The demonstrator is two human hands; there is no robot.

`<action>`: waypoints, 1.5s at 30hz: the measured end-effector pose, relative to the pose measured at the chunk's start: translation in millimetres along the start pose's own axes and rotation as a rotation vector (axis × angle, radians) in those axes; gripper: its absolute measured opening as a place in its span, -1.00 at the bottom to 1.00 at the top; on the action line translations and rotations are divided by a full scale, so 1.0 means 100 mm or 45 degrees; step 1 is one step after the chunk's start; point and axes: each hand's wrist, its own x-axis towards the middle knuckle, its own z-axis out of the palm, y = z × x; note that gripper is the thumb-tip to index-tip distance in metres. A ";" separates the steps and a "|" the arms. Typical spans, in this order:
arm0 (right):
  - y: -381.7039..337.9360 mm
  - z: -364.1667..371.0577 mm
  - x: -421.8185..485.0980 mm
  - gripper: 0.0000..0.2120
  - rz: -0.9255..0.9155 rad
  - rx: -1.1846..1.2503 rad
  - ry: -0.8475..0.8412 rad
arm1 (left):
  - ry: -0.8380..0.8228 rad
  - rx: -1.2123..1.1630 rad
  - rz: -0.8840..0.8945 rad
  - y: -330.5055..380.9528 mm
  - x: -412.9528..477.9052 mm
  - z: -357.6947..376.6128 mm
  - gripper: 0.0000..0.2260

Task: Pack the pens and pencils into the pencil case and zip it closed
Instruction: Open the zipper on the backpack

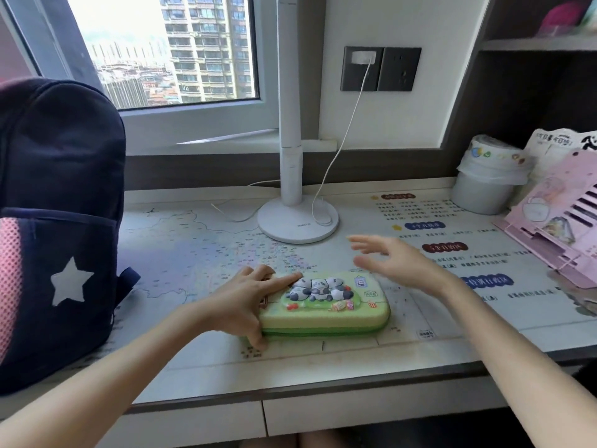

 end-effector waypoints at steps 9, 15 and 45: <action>-0.16 0.44 -0.29 -0.12 -0.030 -0.597 -0.037 | 0.394 0.320 -0.242 -0.08 -0.25 -0.27 -0.24; 0.01 0.25 -0.09 -0.24 0.386 -0.793 0.315 | 1.219 0.630 -0.566 -0.30 -0.68 -0.75 -0.61; -1.67 0.76 -0.01 -0.71 -0.366 -0.377 0.280 | 0.975 0.709 -1.104 -1.10 -1.28 -2.19 -0.79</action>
